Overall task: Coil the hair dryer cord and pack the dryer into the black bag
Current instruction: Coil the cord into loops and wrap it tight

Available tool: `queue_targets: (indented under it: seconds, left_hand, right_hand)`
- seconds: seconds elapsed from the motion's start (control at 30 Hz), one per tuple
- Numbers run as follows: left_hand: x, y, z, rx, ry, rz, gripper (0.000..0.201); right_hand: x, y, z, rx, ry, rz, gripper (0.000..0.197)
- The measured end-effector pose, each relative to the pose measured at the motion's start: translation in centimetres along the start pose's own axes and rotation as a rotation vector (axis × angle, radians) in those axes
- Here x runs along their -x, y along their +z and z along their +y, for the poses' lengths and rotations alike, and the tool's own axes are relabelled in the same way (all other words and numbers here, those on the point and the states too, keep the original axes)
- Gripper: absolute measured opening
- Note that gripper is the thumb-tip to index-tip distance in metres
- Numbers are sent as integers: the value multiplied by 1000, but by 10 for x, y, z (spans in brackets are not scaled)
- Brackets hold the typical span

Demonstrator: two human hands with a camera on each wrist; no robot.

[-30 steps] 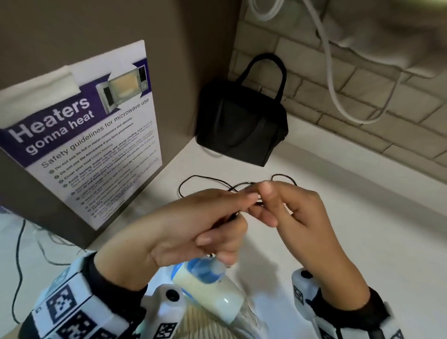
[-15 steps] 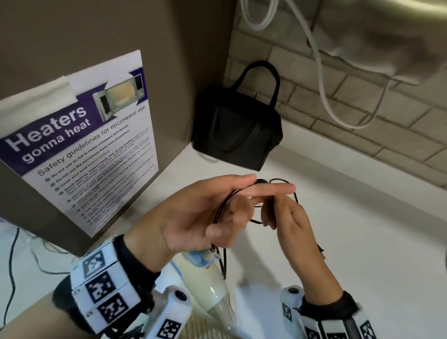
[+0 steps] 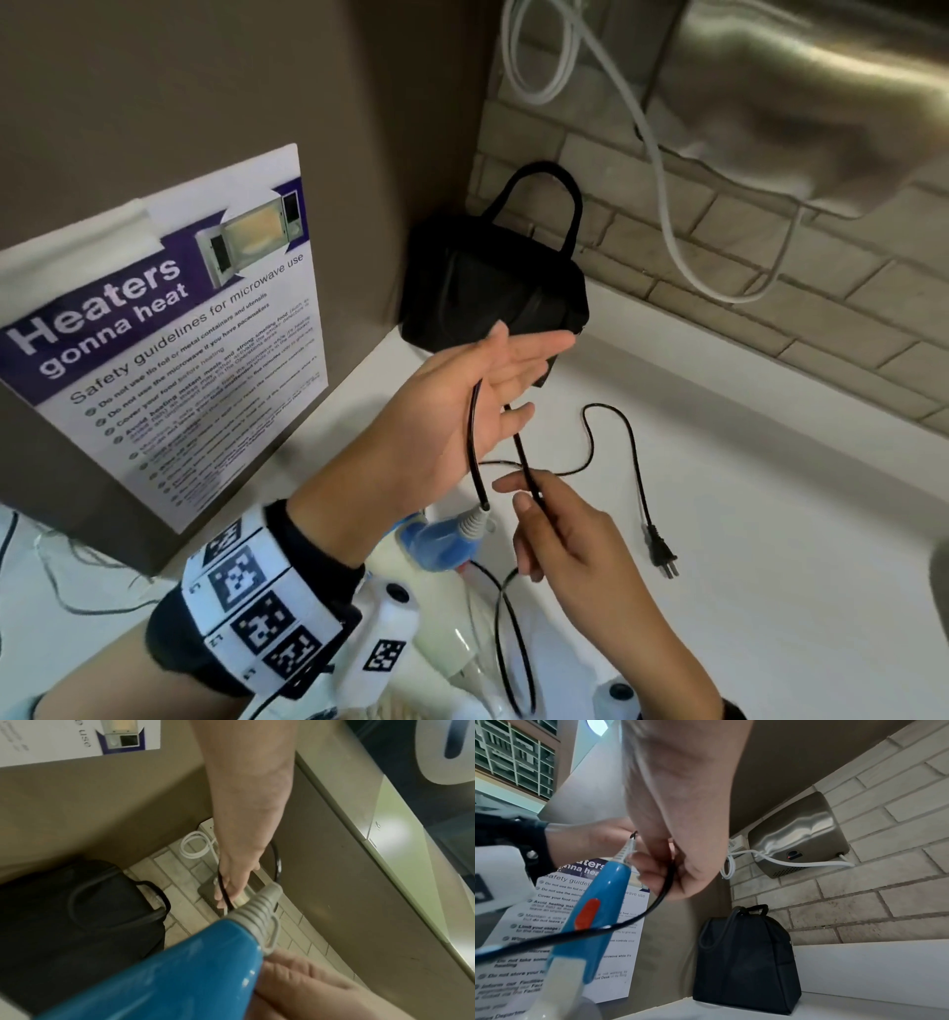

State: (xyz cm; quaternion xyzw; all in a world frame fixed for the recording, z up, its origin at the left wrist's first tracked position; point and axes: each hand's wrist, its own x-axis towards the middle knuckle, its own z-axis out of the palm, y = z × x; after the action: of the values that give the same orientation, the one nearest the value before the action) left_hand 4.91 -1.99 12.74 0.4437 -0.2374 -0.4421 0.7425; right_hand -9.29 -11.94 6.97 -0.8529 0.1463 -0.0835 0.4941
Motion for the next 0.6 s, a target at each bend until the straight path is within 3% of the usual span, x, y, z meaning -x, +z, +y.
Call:
queue_targets:
  seconds: [0.23, 0.37, 0.43, 0.6]
  left_hand:
    - [3, -9, 16, -201, 257, 125, 38]
    - [2, -19, 29, -236, 243, 141, 41]
    - [3, -19, 34, -177, 210, 79, 40]
    - [12, -3, 44, -65, -45, -154, 46]
  right_hand:
    - [12, -16, 25, 108, 118, -167, 25]
    - [28, -22, 16, 162, 65, -374, 24]
    - [27, -23, 8, 209, -38, -305, 23]
    - [1, -37, -30, 56, -184, 181, 35]
